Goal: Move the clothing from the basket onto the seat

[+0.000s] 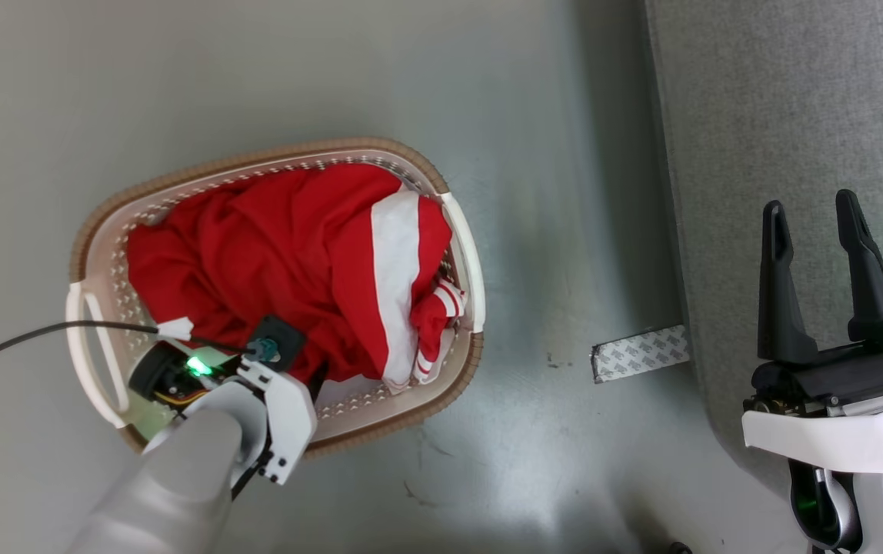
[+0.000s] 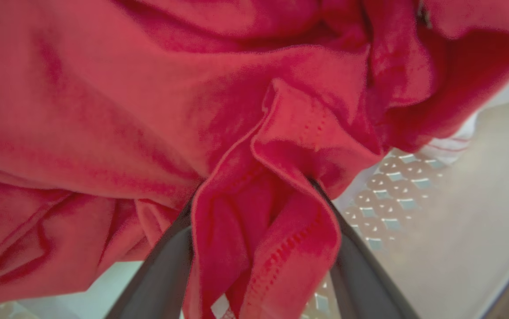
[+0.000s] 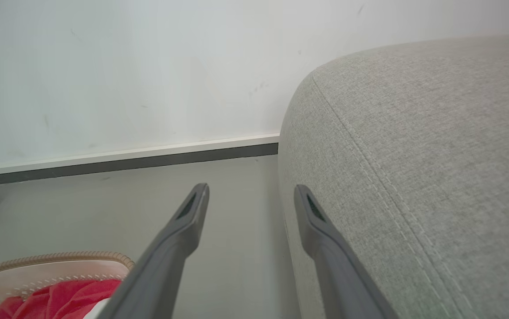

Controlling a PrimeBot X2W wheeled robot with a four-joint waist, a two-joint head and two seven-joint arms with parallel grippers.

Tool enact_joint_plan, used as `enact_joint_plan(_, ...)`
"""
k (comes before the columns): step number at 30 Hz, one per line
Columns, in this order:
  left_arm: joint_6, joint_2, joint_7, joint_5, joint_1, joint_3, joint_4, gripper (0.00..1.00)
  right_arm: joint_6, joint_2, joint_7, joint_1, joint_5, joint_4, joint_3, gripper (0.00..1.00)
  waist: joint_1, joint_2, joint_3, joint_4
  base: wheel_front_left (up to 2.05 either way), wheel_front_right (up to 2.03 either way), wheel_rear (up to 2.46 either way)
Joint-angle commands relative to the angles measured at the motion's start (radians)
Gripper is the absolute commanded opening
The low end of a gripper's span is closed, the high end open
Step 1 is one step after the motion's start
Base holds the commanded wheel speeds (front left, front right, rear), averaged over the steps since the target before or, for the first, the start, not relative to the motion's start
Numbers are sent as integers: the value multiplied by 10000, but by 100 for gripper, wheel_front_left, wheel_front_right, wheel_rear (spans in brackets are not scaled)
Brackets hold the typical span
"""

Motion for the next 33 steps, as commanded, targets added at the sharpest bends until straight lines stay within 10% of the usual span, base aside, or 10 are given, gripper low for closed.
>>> enact_joint_plan(1, 23, -1, -63, -165, -113, -122, 30, 49, -21, -28, 3, -103, 16, -12, -66, 100, -1, 0, 28, 59, 0, 0, 0)
enact_joint_plan(2, 23, -41, -125, -313, -124, -181, 18, 0, -21, -26, 3, -112, -19, 27, -68, 100, -1, 0, -7, 109, 0, 0, 0)
enact_joint_plan(33, 431, -438, -1055, -3076, 2663, 715, -2078, 0, -21, -33, 4, 2551, -257, 1727, -158, 100, -1, 0, -7384, 2514, 0, 0, 0)
